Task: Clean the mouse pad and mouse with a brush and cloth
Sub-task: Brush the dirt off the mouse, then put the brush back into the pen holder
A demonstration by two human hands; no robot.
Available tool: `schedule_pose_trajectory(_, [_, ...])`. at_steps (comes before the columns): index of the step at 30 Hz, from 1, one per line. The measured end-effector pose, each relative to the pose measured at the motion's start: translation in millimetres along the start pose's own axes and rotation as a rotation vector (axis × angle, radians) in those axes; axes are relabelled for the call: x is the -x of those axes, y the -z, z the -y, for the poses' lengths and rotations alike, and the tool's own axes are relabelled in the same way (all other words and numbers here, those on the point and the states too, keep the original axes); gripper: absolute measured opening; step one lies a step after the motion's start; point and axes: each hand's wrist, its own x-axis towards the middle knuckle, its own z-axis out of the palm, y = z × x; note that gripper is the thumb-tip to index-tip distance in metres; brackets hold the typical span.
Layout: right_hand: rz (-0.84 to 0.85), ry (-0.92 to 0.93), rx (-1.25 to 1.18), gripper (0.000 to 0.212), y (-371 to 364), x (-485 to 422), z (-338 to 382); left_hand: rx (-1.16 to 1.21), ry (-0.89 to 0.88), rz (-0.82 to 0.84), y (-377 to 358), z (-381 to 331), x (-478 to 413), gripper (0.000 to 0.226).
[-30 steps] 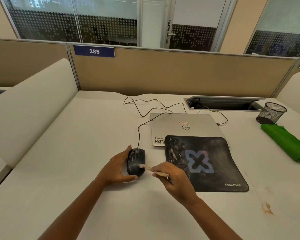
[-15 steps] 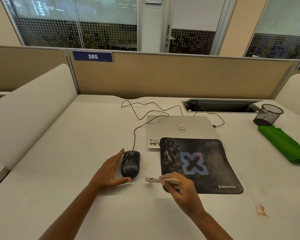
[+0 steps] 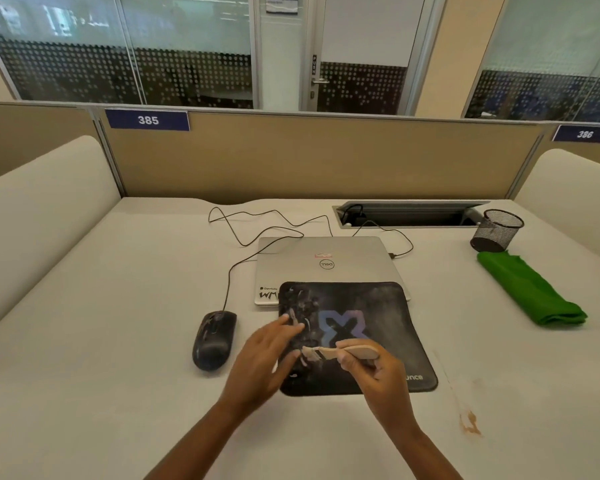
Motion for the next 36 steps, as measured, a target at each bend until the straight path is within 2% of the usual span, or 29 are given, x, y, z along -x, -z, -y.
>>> schedule_pose_trajectory(2, [-0.007,-0.024,-0.006,0.022,14.9,-2.2,-3.4,-0.011,-0.063,-0.010,-14.1,-21.7,-9.7,0.028])
schedule_pose_trajectory(4, [-0.008,-0.039,-0.001,0.022,31.5,-4.8,-6.7,0.026,-0.113,0.009,-22.8,-44.9,-21.2,0.049])
schedule_pose_trajectory(6, [-0.013,-0.040,0.022,0.023,49.1,-7.7,-10.2,0.024,-0.159,-0.021,-36.4,-61.6,-32.8,0.056])
schedule_pose_trajectory(7, [-0.021,-0.040,0.031,0.024,58.0,-9.0,-11.6,0.053,-0.156,-0.013,-42.3,-69.7,-36.8,0.052])
schedule_pose_trajectory(10, [-0.042,-0.033,0.029,0.028,85.6,-12.4,-14.5,0.141,-0.133,-0.025,-64.1,-88.3,-49.3,0.019])
schedule_pose_trajectory(11, [-0.044,-0.034,0.023,0.029,94.7,-13.6,-14.8,0.160,-0.110,-0.012,-70.1,-95.4,-53.3,0.016])
schedule_pose_trajectory(19, [-0.020,-0.096,0.028,0.022,164.1,-34.8,-18.1,0.289,0.046,0.085,-115.1,-152.4,-89.9,0.018])
schedule_pose_trajectory(25, [-0.034,-0.090,0.059,0.021,204.4,-59.3,-23.7,0.456,0.177,0.103,-140.6,-181.7,-115.6,0.007])
schedule_pose_trajectory(32, [-0.101,-0.084,0.121,0.022,238.5,-98.8,-41.2,0.508,0.174,0.112,-160.3,-203.8,-156.2,0.030])
schedule_pose_trajectory(36, [-0.175,-0.077,0.151,0.019,262.7,-128.6,-52.7,0.527,0.121,0.111,-177.7,-215.9,-195.8,0.011])
